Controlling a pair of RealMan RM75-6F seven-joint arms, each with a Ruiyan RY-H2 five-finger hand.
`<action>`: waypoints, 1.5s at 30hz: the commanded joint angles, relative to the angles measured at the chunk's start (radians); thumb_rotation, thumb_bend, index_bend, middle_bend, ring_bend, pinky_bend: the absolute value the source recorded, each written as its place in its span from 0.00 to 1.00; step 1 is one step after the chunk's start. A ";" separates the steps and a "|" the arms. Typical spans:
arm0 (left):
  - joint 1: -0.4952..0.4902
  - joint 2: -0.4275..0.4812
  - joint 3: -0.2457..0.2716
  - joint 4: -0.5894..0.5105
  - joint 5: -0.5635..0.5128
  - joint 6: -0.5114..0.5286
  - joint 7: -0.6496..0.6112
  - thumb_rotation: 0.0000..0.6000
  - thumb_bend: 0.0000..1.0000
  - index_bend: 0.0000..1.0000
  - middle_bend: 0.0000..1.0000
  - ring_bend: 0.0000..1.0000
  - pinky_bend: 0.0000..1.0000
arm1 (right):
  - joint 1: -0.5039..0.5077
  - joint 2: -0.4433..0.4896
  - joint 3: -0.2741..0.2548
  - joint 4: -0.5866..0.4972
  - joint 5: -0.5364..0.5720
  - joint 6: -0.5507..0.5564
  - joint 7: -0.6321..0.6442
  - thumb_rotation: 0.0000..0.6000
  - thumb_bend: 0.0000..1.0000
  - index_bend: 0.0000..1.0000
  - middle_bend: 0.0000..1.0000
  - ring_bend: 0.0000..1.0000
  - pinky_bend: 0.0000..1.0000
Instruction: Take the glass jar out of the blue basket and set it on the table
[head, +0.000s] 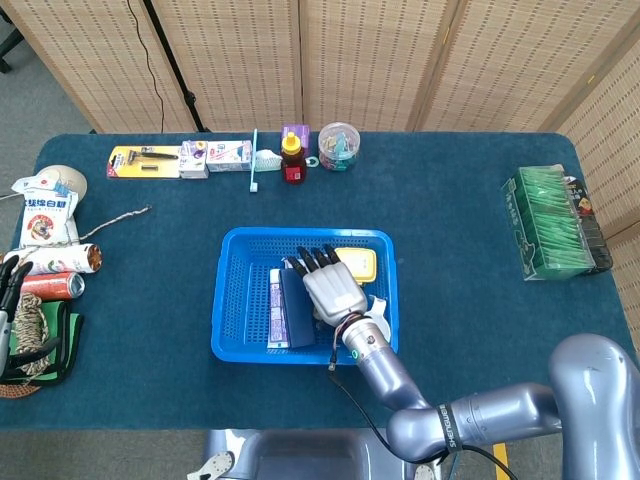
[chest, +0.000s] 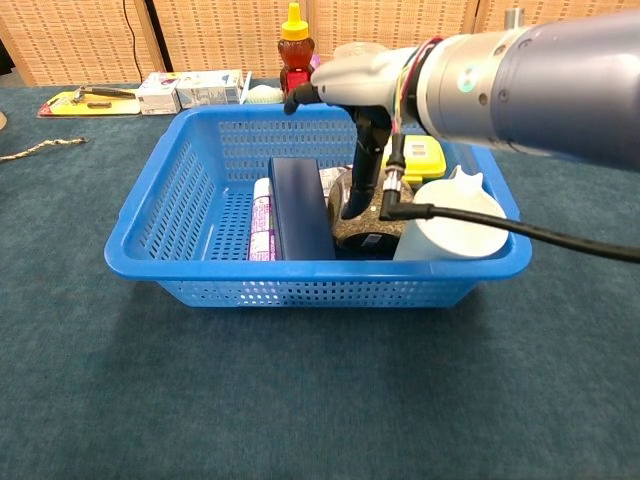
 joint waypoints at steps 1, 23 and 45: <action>0.000 0.001 -0.001 -0.001 -0.002 0.000 -0.001 1.00 0.02 0.00 0.00 0.00 0.00 | 0.003 -0.017 -0.011 0.010 0.028 0.010 -0.020 1.00 0.00 0.00 0.00 0.00 0.00; -0.002 0.004 0.000 -0.002 -0.001 -0.007 -0.009 1.00 0.02 0.00 0.00 0.00 0.00 | -0.038 -0.084 -0.067 0.131 -0.049 -0.007 -0.006 1.00 0.00 0.13 0.04 0.01 0.06; -0.001 0.007 0.000 -0.003 0.000 -0.006 -0.020 1.00 0.02 0.00 0.00 0.00 0.00 | -0.113 -0.119 -0.097 0.170 -0.222 0.038 0.013 1.00 0.00 0.39 0.37 0.48 0.66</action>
